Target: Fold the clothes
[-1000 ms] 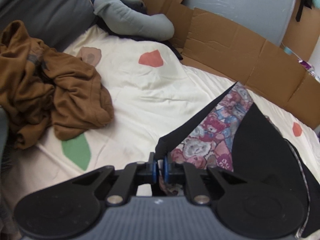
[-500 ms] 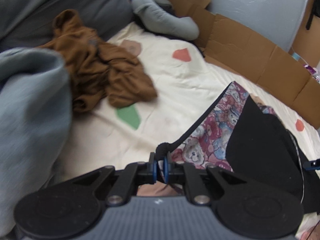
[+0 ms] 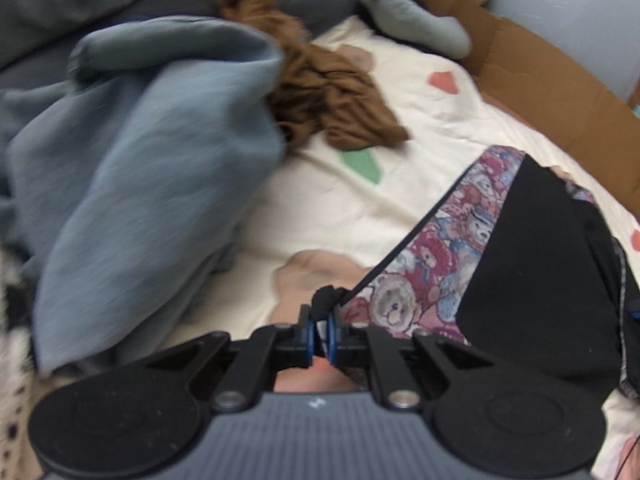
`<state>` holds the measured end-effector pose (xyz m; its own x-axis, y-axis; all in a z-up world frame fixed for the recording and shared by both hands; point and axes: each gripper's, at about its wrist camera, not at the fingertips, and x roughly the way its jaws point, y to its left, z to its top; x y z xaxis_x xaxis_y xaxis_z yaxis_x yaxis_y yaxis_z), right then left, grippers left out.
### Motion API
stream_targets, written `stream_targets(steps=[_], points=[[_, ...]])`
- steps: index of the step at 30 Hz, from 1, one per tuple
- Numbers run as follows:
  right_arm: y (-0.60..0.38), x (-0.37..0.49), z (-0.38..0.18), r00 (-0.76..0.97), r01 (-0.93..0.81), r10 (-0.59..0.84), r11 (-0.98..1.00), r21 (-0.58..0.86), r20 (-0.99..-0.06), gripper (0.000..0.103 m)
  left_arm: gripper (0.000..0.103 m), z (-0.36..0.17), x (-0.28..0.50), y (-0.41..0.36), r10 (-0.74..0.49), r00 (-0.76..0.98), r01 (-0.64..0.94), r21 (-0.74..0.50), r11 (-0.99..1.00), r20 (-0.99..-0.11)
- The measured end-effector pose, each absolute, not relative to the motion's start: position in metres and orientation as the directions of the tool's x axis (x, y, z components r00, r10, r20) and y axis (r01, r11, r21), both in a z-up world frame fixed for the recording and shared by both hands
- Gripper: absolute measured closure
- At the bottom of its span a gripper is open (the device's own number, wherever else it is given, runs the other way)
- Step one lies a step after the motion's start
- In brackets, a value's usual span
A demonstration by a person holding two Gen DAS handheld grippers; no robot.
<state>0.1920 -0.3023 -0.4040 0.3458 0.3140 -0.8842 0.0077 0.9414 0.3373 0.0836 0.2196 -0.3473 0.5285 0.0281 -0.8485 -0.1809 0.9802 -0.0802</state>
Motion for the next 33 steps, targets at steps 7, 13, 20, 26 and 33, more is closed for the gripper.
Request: stream_targets(steps=[7,13,20,26,33], points=[[-0.315,0.204,-0.397,0.375,0.018,0.303,0.942,0.334,-0.876,0.058,0.096,-0.345,0.052,0.253,0.110,0.474,-0.284,-0.034,0.958,-0.874],[-0.316,0.229,-0.390,0.423,0.009,0.284,0.948,0.318,-0.860,0.058,0.096,-0.344,0.027,0.273,0.144,0.424,-0.336,-0.008,0.942,-0.894],[-0.326,0.263,-0.394,0.458,0.032,0.269,0.947,0.318,-0.847,0.052,0.096,-0.347,0.007,0.281,0.162,0.369,-0.370,0.015,0.929,-0.915],[-0.337,0.283,-0.417,0.434,0.111,0.319,0.909,0.402,-0.842,0.052,0.090,-0.352,-0.006,0.280,0.137,0.314,-0.412,-0.005,0.911,-0.940],[-0.336,0.289,-0.434,0.411,0.112,0.359,0.892,0.437,-0.838,0.088,0.079,-0.324,0.014,0.266,0.137,0.414,-0.362,-0.024,0.932,-0.900]])
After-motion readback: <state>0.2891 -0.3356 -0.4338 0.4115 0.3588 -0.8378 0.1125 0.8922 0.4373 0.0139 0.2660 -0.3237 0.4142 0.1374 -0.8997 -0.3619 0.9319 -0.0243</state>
